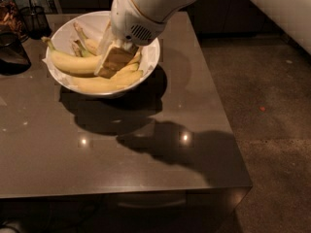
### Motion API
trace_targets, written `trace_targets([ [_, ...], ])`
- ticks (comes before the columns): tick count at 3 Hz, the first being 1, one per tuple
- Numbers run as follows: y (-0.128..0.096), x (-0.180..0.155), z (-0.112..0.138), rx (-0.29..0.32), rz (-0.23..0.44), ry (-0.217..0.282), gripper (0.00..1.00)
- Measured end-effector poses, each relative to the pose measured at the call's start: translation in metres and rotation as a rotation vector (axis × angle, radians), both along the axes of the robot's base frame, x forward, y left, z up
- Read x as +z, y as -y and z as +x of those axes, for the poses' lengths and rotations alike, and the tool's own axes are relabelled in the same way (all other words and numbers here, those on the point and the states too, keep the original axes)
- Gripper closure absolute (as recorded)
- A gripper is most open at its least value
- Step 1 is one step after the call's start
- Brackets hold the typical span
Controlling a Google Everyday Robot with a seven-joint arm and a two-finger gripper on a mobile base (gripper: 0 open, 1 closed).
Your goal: Pick banana from white bowl
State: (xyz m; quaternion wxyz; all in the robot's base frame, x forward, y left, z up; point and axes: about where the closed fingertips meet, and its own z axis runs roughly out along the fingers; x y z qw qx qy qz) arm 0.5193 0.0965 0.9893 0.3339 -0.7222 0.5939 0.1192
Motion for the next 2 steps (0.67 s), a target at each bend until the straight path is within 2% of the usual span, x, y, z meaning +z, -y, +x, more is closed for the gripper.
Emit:
trace_targets([
  [1, 0.001, 0.005, -0.027, -0.031, 0.022, 0.005, 1.0],
  [2, 0.003, 0.007, -0.041, -0.066, 0.001, 0.011, 1.0],
])
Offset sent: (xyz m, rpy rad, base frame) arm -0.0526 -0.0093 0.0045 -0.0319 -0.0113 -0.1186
